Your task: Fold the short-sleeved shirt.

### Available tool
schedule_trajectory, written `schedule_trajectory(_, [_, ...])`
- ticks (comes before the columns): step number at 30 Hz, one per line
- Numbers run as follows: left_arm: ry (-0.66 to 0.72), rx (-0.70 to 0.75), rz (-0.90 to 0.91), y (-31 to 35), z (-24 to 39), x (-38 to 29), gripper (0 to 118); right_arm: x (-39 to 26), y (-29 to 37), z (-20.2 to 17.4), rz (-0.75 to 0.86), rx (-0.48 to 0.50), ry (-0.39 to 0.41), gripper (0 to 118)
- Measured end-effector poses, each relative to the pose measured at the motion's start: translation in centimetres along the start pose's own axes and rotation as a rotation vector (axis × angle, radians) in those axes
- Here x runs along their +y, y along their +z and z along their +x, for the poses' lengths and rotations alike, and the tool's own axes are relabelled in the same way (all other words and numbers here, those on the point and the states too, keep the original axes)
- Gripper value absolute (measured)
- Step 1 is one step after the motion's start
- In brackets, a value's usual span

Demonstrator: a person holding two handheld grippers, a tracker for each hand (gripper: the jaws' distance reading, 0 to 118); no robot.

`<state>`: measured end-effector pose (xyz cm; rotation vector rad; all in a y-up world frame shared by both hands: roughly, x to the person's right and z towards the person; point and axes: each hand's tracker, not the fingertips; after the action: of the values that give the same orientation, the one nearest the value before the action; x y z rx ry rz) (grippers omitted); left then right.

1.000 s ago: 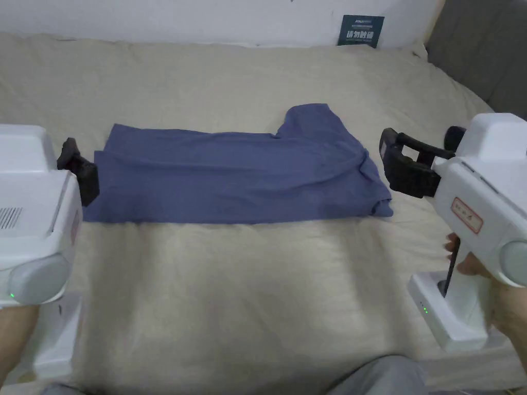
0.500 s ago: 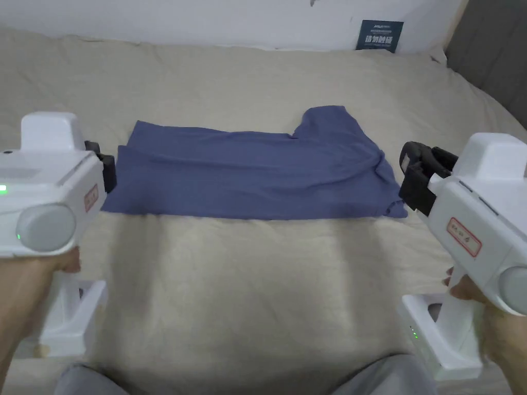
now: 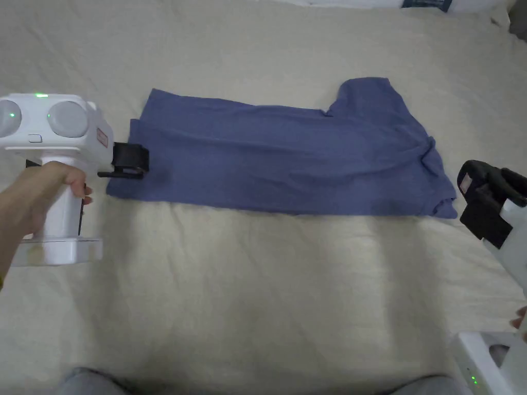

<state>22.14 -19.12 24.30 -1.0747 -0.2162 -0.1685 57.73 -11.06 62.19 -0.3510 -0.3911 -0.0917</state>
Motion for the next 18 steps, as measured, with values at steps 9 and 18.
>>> schedule_trajectory(9, [0.075, -0.014, -0.091, -6.5, -0.7, 0.9, 41, -2.1, -4.3, 1.4, -0.120, -0.050, -0.016, 2])
schedule_trajectory(18, [0.068, -0.035, -0.071, -5.1, 0.2, 0.6, 4, -0.6, -6.1, 2.8, -0.160, -0.051, -0.045, 2])
